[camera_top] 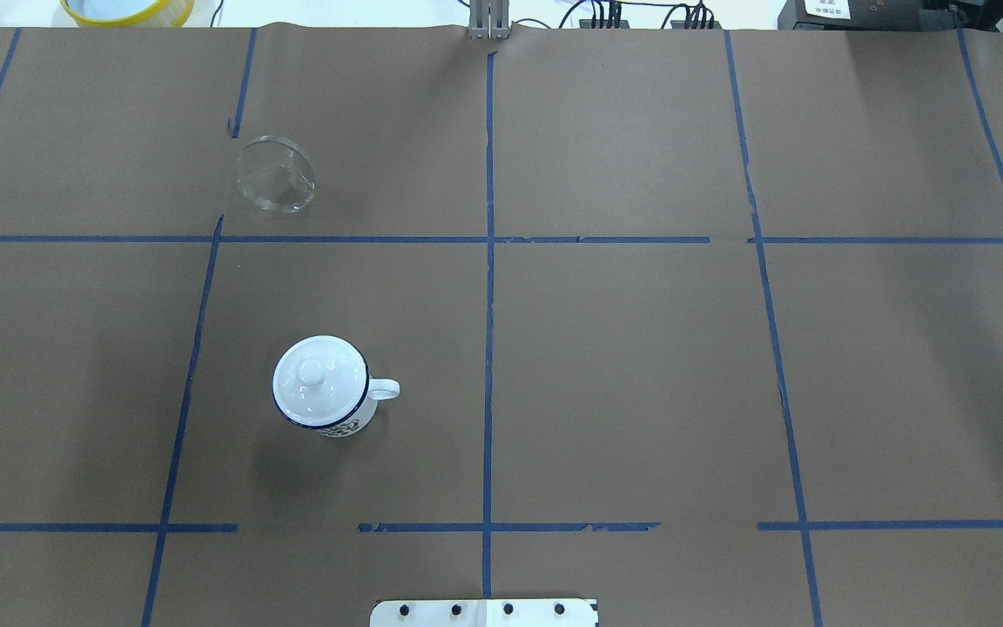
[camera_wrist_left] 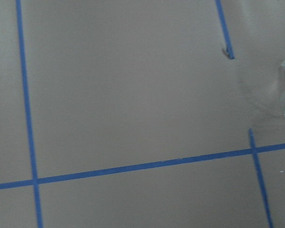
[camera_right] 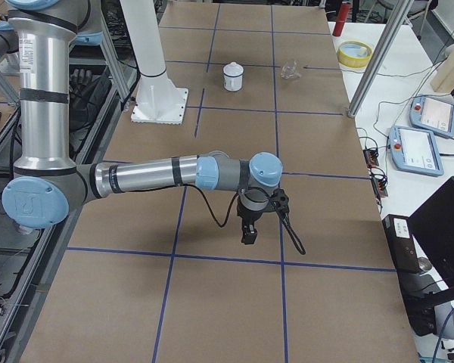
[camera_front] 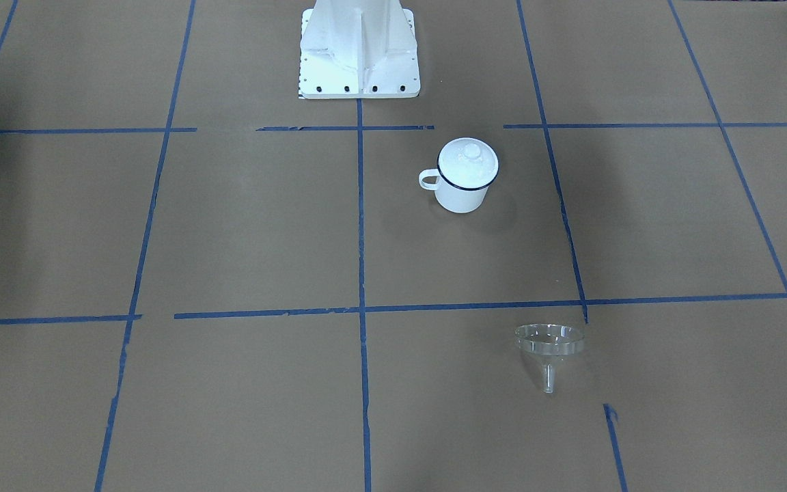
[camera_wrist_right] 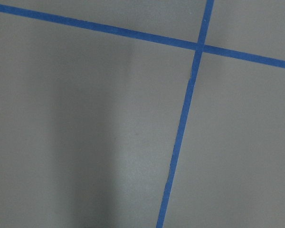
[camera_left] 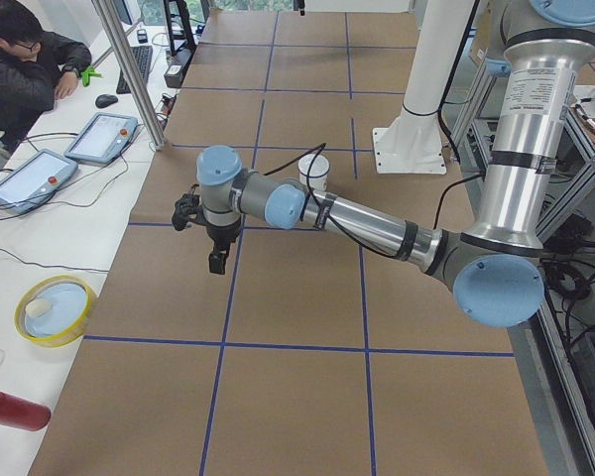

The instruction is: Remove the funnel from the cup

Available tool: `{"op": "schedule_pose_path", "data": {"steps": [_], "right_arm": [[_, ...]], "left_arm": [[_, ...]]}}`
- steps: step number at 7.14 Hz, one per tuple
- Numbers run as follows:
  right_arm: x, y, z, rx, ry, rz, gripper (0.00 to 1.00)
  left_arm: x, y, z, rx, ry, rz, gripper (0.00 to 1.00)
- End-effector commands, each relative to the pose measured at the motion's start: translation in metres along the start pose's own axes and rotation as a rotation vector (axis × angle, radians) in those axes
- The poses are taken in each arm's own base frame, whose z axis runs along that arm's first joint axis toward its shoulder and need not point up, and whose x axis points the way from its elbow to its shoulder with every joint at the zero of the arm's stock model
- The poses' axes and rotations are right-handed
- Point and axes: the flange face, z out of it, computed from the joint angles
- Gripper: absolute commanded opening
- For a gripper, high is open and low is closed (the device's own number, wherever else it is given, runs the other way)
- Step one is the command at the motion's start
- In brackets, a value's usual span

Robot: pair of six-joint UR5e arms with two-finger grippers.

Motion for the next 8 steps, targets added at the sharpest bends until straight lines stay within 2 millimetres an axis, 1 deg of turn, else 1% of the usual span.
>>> {"op": "schedule_pose_path", "data": {"steps": [1,2,3,5,6,7,8], "right_arm": [[0.000,0.000,0.000,0.000,0.000,0.000,1.00],[0.000,0.000,0.000,0.000,0.000,0.000,1.00],[0.000,0.000,0.000,-0.001,0.000,0.001,1.00],[0.000,0.000,0.000,-0.001,0.000,0.001,1.00],[0.000,0.000,0.000,0.000,0.000,0.000,1.00],[0.000,0.000,0.000,-0.001,0.000,0.001,1.00],[0.000,0.000,0.000,0.000,0.000,0.000,1.00]], "left_arm": [[-0.090,0.030,0.013,-0.038,-0.016,0.005,1.00],[-0.107,0.048,0.027,-0.068,-0.012,0.040,1.00],[-0.110,0.051,0.030,-0.075,-0.013,0.035,1.00],[-0.123,0.058,0.044,-0.104,-0.010,0.009,1.00],[-0.126,0.060,0.048,-0.113,-0.008,0.000,1.00],[-0.131,0.071,0.053,-0.126,-0.007,-0.011,1.00],[-0.130,0.073,0.053,-0.125,-0.001,-0.010,1.00]]}}
